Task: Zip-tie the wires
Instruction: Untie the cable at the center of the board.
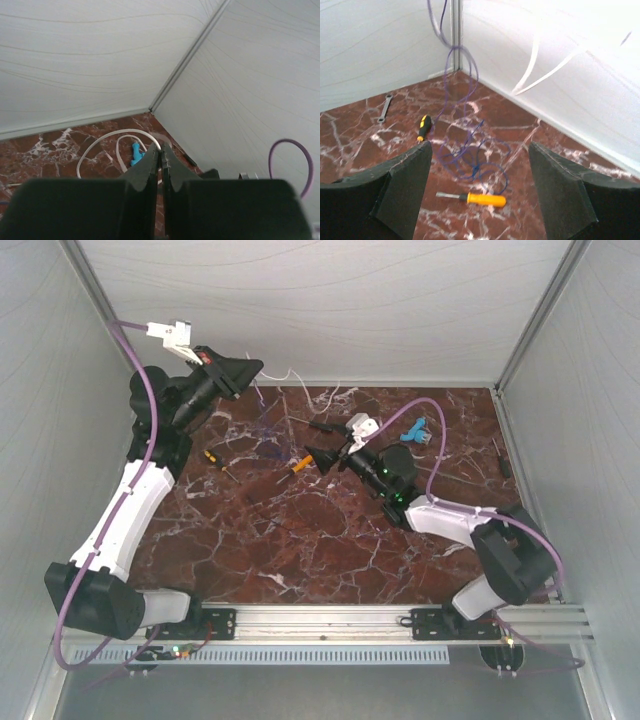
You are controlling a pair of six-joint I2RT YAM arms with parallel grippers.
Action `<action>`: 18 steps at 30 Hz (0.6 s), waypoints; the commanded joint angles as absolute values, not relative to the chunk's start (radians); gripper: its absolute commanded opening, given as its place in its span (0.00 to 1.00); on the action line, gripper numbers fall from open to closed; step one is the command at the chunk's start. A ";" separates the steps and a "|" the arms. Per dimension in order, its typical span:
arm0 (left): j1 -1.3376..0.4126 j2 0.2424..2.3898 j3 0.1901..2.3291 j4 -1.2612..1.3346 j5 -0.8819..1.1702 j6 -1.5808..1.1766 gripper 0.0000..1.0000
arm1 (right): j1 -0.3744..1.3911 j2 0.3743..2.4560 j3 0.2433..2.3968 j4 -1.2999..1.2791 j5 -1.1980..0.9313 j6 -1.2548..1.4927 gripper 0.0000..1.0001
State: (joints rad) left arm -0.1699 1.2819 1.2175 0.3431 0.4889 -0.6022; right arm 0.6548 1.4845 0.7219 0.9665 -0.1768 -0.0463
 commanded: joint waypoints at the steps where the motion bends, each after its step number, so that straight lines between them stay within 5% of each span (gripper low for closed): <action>1: -0.164 1.275 1.250 0.404 0.589 -0.607 0.00 | 0.661 1.539 0.814 1.166 -0.166 -0.104 0.76; 18: -0.165 1.261 1.223 0.426 0.662 -0.594 0.00 | 0.661 1.596 0.932 1.063 -0.289 -0.096 0.80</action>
